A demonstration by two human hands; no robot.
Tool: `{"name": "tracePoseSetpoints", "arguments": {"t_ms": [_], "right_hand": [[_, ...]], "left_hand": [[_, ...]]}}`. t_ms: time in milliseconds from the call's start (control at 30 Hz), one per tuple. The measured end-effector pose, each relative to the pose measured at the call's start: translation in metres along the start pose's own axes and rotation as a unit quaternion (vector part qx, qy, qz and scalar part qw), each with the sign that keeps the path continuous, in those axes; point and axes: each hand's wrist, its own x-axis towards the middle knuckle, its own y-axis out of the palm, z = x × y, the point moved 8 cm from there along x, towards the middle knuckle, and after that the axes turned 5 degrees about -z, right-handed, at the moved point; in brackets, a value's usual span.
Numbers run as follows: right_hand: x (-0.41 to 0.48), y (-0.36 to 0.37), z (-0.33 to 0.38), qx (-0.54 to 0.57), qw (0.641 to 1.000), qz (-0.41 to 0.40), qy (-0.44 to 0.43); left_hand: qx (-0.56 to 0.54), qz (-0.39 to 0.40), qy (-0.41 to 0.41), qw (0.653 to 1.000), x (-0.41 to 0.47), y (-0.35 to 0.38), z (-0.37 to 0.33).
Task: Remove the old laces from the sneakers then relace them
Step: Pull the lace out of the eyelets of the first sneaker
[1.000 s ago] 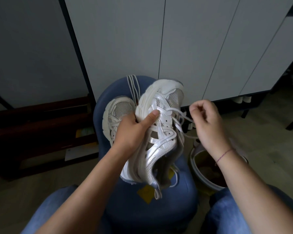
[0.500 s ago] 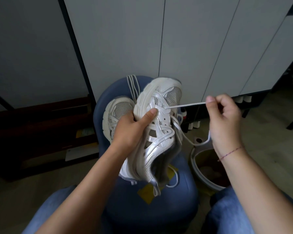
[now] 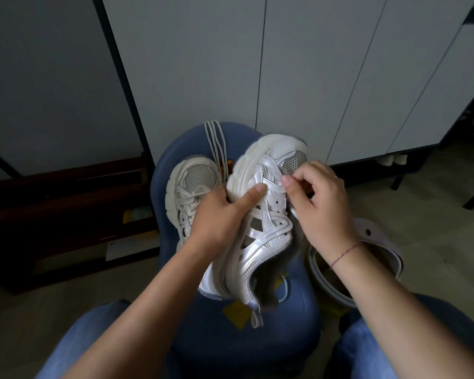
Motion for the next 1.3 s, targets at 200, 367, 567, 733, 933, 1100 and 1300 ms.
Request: {"name": "tracePoseSetpoints", "arguments": {"t_ms": [200, 367, 567, 733, 933, 1100, 1300], "right_hand": [[0.006, -0.038, -0.039, 0.062, 0.986, -0.094, 0.122], [0.006, -0.029, -0.049, 0.057, 0.988, -0.038, 0.135], [-0.002, 0.002, -0.009, 0.058, 0.996, 0.057, 0.031], [0.000, 0.003, -0.006, 0.057, 0.997, 0.043, 0.014], [0.013, -0.040, -0.053, 0.130, 0.974, -0.092, 0.164], [0.005, -0.017, -0.063, 0.122, 0.973, 0.018, 0.193], [-0.001, 0.003, -0.011, 0.021, 0.997, 0.056, 0.039]], "left_hand": [[-0.040, -0.023, -0.019, 0.999, 0.010, -0.018, 0.002], [-0.045, -0.020, -0.023, 0.999, 0.007, -0.014, 0.003], [-0.005, 0.003, -0.002, 1.000, 0.000, 0.001, 0.000], [-0.009, 0.007, -0.005, 1.000, 0.000, 0.002, 0.000], [-0.061, -0.020, -0.046, 0.997, 0.013, -0.016, 0.009], [-0.060, -0.012, -0.051, 0.997, 0.009, -0.012, 0.009], [-0.008, -0.013, -0.016, 1.000, 0.002, -0.002, 0.003]]}}
